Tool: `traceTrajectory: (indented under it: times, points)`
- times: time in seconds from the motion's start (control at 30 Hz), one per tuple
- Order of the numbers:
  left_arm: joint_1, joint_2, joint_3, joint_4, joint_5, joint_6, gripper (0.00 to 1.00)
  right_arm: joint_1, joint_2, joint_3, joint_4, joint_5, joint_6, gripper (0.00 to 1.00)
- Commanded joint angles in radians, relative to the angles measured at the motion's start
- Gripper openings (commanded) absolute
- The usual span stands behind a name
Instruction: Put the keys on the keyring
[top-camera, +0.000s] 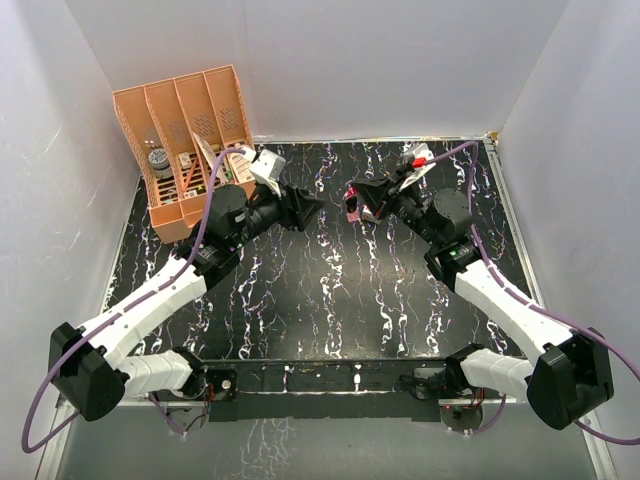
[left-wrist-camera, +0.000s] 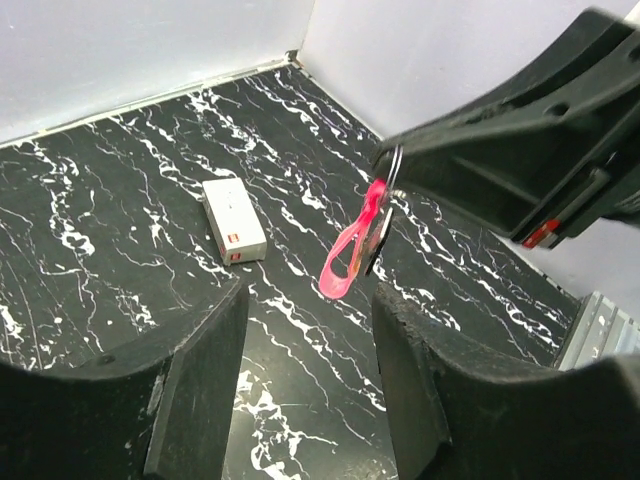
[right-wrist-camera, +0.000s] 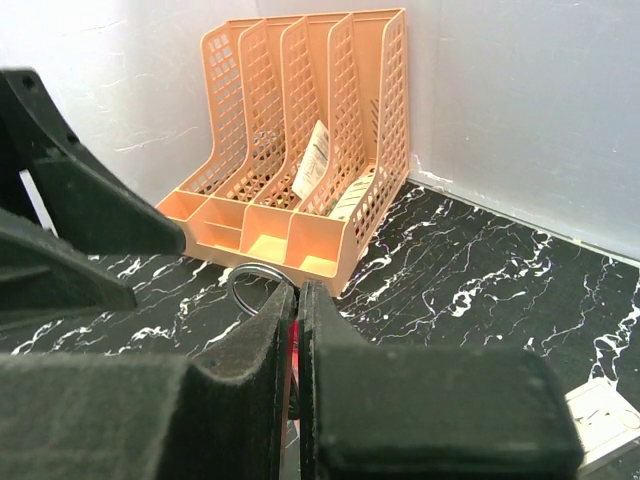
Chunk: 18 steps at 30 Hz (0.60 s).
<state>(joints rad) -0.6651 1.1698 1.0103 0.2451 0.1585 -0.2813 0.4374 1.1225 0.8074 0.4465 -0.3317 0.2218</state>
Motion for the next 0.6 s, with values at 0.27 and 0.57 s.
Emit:
traceTrajectory:
  times: [0.27, 0.57]
  points:
    - [-0.005, -0.036, -0.113, 0.366, 0.027, -0.012, 0.50, -0.001, -0.048, 0.027, 0.006, 0.110, 0.083, 0.00]
    - [-0.007, 0.039, -0.100, 0.469, 0.073, -0.027, 0.50, 0.000, -0.035, 0.039, 0.003, 0.108, 0.163, 0.00]
